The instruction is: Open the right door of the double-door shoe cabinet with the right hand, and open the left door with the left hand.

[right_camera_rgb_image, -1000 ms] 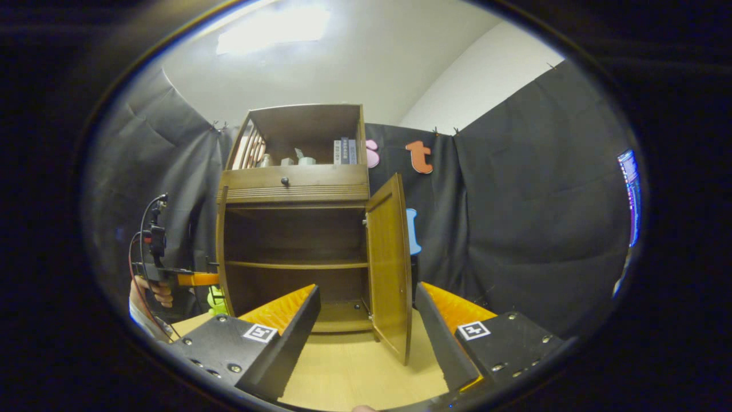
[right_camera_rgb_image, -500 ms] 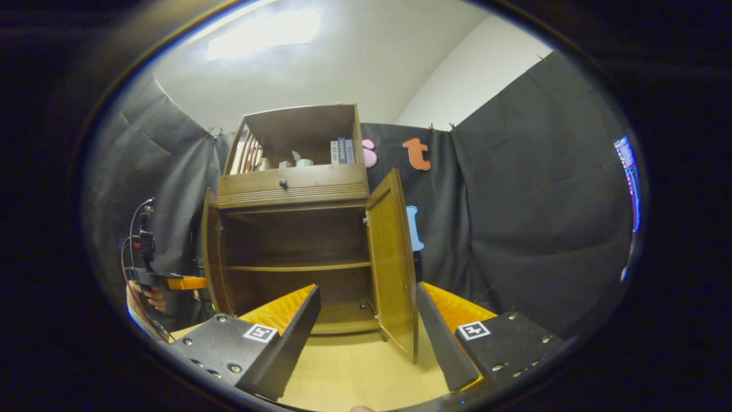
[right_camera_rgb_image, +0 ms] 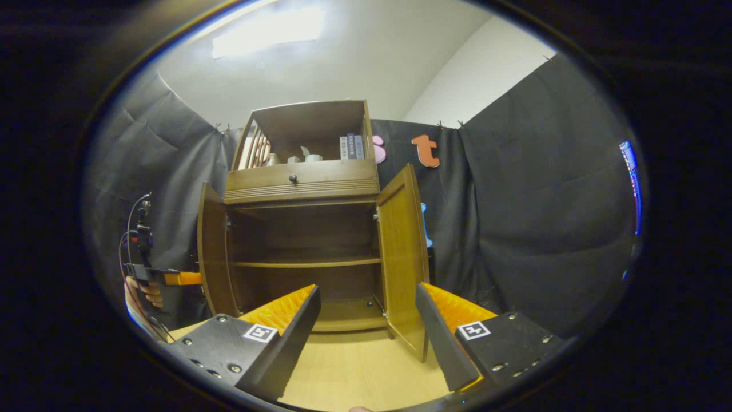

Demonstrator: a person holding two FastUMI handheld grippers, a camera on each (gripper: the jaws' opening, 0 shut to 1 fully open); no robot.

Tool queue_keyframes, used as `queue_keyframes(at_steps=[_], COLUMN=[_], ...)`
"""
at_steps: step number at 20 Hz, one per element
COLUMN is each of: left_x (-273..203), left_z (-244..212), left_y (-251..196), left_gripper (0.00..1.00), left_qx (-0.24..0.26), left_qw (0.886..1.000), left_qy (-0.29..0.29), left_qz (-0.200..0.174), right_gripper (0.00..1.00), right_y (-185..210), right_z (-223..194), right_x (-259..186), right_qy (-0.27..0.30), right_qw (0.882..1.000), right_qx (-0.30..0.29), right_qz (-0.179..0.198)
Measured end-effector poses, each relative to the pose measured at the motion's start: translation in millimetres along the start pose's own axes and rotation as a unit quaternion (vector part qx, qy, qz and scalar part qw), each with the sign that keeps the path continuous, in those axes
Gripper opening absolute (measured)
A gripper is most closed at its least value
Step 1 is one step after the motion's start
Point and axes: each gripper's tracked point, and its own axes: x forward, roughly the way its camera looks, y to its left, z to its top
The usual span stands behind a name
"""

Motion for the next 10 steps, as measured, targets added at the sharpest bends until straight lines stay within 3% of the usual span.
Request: queue_keyframes(at_steps=[5,6,7,9,10], left_x=[-9,-14,-14,-19,-20], left_z=[8,6,8,10,10], left_y=[65,67,69,78,82], left_gripper=[0.22,0.07,0.12,0.07,0.09], left_qx=[0.035,0.03,0.029,0.027,0.024], left_qw=[0.995,0.996,0.997,0.997,0.997], left_qy=[-0.003,-0.009,-0.005,-0.009,-0.013], left_qz=[0.091,0.085,0.078,0.074,0.071], right_gripper=[0.98,0.98,0.98,0.98,0.99], right_y=[17,21,25,33,37], right_z=[-6,-6,-8,-12,-13], right_x=[8,10,11,16,17], right_qy=[0.005,0.006,0.007,0.011,0.012], right_qw=[1.0,1.0,1.0,1.0,1.0], right_qx=[-0.002,-0.002,-0.002,0.001,0.003], right_qz=[0.011,0.013,0.015,0.022,0.025])
